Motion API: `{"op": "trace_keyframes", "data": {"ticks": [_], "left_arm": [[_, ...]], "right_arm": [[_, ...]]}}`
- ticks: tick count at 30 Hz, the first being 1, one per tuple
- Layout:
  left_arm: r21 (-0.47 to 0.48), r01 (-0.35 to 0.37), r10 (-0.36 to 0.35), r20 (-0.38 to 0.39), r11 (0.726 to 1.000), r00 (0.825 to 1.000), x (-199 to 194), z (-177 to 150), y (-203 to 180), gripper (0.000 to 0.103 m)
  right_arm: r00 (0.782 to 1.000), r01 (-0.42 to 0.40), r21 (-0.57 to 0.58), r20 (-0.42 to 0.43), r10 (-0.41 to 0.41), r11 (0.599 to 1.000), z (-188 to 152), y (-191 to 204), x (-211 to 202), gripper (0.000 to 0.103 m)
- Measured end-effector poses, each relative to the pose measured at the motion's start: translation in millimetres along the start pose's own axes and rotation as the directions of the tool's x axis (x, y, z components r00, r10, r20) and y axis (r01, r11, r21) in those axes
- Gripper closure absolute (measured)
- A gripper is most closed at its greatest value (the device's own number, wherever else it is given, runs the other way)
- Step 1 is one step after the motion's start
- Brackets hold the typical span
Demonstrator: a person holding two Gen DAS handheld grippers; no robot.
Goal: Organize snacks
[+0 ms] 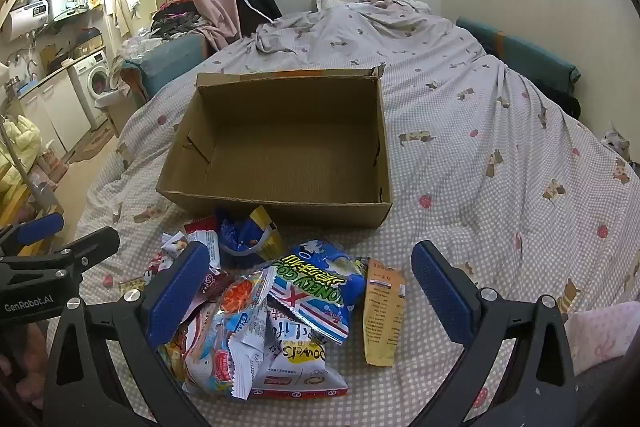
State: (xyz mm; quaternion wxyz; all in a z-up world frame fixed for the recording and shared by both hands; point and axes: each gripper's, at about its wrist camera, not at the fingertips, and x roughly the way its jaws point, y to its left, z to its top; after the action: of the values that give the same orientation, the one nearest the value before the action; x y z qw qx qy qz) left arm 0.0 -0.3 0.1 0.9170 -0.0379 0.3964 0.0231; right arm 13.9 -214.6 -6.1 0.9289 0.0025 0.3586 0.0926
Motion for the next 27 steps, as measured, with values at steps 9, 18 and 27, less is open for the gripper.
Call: {"op": "trace_keyframes", "data": {"ticks": [9,18,27], "left_arm": [[0.007,-0.006,0.006,0.006,1.000,1.000,0.1,0.0,-0.3,0.000],[0.009,-0.009,0.009,0.008,1.000,1.000,-0.1,-0.1,-0.6,0.000],[0.009,-0.008,0.008,0.007,1.000,1.000,1.6,0.7,5.1,0.000]], "right_arm": [[1.000,-0.004,0.002,0.002,0.004,1.000,-0.3,0.7,-0.3,0.000],[1.000,-0.001,-0.007,0.003,0.001,1.000,-1.5,3.6,1.8,0.000],[1.000,-0.010,-0.002,0.007,0.010,1.000,-0.7,0.7,-0.3,0.000]]}}
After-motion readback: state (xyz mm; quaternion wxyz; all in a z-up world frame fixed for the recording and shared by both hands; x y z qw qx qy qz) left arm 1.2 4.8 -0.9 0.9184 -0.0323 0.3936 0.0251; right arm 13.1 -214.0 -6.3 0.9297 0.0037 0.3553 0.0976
